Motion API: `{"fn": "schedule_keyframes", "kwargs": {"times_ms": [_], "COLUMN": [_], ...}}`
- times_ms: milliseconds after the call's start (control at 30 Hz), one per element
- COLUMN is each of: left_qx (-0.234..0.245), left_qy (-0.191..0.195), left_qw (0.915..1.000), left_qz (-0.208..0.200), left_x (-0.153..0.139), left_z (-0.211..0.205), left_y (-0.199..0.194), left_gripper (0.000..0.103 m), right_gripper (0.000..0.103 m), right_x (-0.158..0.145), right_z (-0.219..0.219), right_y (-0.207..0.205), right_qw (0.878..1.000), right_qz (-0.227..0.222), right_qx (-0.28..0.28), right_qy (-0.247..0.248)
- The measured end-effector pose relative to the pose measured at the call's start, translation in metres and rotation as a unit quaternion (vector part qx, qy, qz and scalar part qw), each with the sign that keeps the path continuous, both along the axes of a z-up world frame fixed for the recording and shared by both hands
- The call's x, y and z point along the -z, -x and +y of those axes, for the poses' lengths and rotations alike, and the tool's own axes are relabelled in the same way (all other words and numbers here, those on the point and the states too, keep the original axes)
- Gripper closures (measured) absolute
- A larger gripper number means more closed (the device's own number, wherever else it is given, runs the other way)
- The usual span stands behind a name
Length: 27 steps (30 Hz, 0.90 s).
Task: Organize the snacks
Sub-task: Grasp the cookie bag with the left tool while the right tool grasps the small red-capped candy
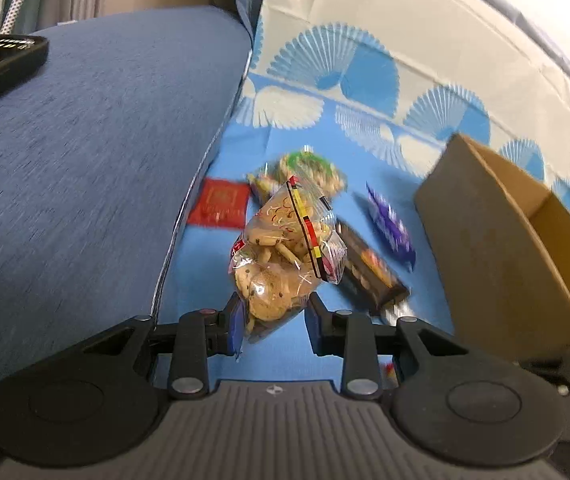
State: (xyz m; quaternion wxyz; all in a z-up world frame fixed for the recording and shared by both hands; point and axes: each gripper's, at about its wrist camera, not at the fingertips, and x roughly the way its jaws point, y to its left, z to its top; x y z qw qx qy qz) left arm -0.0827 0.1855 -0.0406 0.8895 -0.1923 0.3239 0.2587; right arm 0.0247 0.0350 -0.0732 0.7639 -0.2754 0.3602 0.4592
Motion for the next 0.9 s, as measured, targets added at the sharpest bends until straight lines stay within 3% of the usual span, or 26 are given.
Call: {"fn": "schedule_keyframes", "kwargs": {"times_ms": [67,133,200,300,467,667,900], "left_qx": [-0.002,-0.004,0.006,0.017,0.027,0.05,0.063], "left_qy": [0.005,0.011,0.018,0.016,0.019,0.076,0.068], "left_qw": [0.9999,0.9999,0.9998,0.9996,0.999,0.9954,0.9947], "left_qz": [0.01,0.009,0.004,0.015,0.031,0.03,0.045], "left_x": [-0.002,-0.002,-0.002,0.002,0.01,0.022,0.029], "left_z": [-0.005,-0.006,-0.007,-0.011,-0.011,0.0,-0.007], "left_y": [0.007,0.012,0.013,0.006,-0.006,-0.017,-0.031], "left_gripper": [0.066,0.048,0.033,0.021,0.017,0.01,0.01], "right_gripper": [0.086,0.081,0.061,0.057,0.057,0.057,0.06], "right_x": [0.002,0.0,-0.003,-0.005,0.002,0.01,0.012], "right_z": [-0.003,-0.007,-0.009,-0.011,-0.008,-0.006,-0.005], "right_y": [0.002,0.004,0.006,0.003,-0.003,-0.003,-0.003], "right_qw": [1.0,1.0,1.0,0.999,0.999,0.998,0.998], "right_qz": [0.012,0.02,0.024,0.033,0.049,0.056,0.057], "right_qx": [-0.01,-0.012,-0.013,-0.006,0.004,0.003,0.0], "right_qy": [0.013,0.008,-0.004,-0.017,-0.013,-0.004,-0.003]}}
